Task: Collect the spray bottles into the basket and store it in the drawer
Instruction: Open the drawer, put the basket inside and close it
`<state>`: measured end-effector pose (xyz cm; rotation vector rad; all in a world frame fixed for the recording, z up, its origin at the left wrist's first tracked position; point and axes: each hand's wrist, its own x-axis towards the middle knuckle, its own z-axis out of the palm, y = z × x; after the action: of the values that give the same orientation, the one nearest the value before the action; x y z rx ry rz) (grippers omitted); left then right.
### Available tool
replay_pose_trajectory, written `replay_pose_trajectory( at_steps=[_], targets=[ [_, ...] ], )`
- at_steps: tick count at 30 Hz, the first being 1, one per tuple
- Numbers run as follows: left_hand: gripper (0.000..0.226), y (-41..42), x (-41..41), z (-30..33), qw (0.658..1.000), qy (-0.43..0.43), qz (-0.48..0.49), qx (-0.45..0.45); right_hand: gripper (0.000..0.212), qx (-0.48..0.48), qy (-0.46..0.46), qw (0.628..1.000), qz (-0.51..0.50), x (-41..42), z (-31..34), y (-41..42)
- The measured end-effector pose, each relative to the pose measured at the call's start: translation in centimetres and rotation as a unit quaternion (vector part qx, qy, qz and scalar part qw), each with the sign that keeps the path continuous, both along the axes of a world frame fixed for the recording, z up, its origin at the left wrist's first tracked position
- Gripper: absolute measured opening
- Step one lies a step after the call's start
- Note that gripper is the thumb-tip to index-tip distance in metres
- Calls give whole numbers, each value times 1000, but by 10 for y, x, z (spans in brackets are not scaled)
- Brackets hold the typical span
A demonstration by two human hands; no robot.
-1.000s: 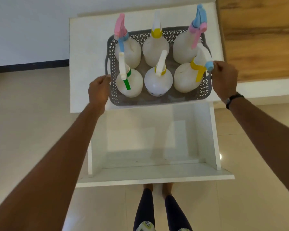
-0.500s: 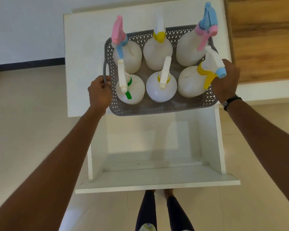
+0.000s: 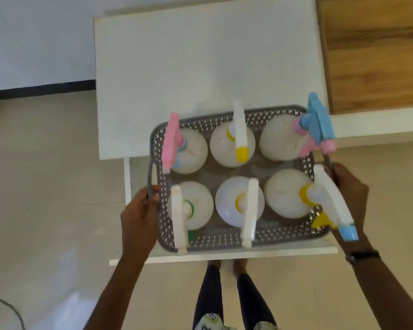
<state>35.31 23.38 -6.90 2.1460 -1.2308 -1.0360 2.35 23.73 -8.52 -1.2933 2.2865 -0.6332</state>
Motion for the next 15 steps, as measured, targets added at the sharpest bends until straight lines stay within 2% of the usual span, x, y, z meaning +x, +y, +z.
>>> replay_pose_trajectory(
  at_steps=[2,8,15],
  targets=[
    [16,27,2,0,1000,7,3,11,12,1,28,1000,-1,3,1,25],
    [19,78,4,-15,996,49,34,65,14,46,0,999,-21,12,-16,79],
    [21,71,3,-52,998,25,26,59,16,25,-45,997,-56,20,-61,83]
  ],
)
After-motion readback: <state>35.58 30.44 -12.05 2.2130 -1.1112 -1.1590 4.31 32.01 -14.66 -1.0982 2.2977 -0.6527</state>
